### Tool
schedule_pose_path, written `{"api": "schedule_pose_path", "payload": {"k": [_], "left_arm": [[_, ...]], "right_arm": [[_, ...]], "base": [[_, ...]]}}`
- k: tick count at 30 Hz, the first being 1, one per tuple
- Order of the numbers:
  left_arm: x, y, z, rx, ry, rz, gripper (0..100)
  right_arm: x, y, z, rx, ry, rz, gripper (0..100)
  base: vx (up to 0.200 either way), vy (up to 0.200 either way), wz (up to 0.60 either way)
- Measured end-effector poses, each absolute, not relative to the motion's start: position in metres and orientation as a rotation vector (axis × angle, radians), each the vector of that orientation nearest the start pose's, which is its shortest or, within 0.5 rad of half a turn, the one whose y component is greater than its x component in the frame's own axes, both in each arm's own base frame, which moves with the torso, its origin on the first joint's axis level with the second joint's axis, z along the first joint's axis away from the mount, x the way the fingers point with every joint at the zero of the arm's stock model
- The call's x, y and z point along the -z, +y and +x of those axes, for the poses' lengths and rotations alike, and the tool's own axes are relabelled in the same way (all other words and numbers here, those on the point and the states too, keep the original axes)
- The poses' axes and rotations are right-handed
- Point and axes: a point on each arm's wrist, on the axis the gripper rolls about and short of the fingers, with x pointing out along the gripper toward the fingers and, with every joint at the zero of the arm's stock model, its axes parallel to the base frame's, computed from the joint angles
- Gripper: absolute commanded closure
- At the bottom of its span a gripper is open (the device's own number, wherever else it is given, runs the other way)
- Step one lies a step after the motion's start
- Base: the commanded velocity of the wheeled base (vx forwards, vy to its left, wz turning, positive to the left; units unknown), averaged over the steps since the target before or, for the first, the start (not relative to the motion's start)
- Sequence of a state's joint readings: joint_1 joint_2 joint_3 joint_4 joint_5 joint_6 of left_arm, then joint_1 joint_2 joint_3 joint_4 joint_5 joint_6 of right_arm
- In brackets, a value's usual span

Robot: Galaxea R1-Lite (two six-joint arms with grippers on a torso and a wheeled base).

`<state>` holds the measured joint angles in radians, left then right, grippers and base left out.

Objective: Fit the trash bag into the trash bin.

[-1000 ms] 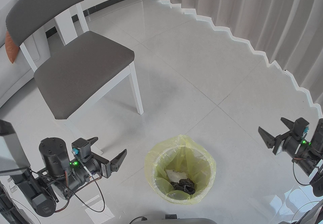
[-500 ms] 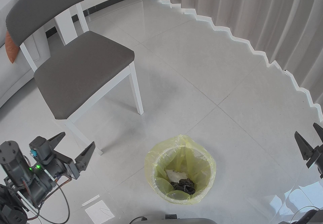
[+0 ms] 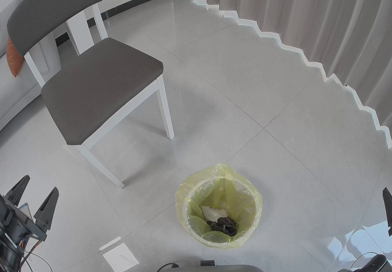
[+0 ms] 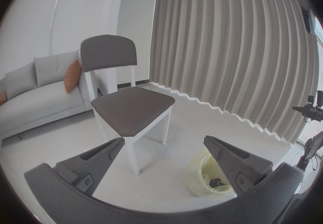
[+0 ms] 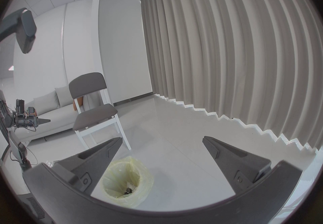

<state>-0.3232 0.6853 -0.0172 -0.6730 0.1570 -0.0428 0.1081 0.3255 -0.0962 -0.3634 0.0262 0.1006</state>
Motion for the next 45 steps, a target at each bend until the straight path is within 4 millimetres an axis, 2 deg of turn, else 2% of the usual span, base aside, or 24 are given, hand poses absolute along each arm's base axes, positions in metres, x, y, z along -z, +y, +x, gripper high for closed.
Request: {"api": "schedule_pose_path", "payload": {"k": [3, 8, 18, 31, 38, 45], "left_arm": [[-0.133, -0.007, 0.034, 0.154, 0.003, -0.053, 0], [-0.129, -0.002, 0.016, 0.13, -0.069, -0.072, 0], [-0.133, 0.001, -0.002, 0.068, -0.204, -0.16, 0], [-0.11, 0.002, -0.02, -0.107, -0.229, -0.253, 0], [-0.091, 0.002, -0.022, -0.074, -0.098, -0.2, 0], [-0.087, 0.001, -0.023, -0.033, -0.068, -0.128, 0]], "right_arm": [[-0.14, 0.0, -0.007, -0.144, -0.161, 0.142, 0], [-0.141, -0.001, -0.019, -0.144, -0.228, 0.188, 0], [-0.139, 0.002, -0.036, -0.117, -0.317, 0.174, 0], [-0.122, 0.001, -0.033, -0.085, -0.29, 0.166, 0], [-0.115, 0.001, -0.03, -0.066, -0.267, 0.128, 0], [-0.105, 0.001, -0.026, -0.049, -0.227, 0.033, 0]], "base": [[0.0, 0.0, 0.0], [0.0, 0.0, 0.0], [0.0, 0.0, 0.0], [0.0, 0.0, 0.0], [0.0, 0.0, 0.0], [0.0, 0.0, 0.0]]}}
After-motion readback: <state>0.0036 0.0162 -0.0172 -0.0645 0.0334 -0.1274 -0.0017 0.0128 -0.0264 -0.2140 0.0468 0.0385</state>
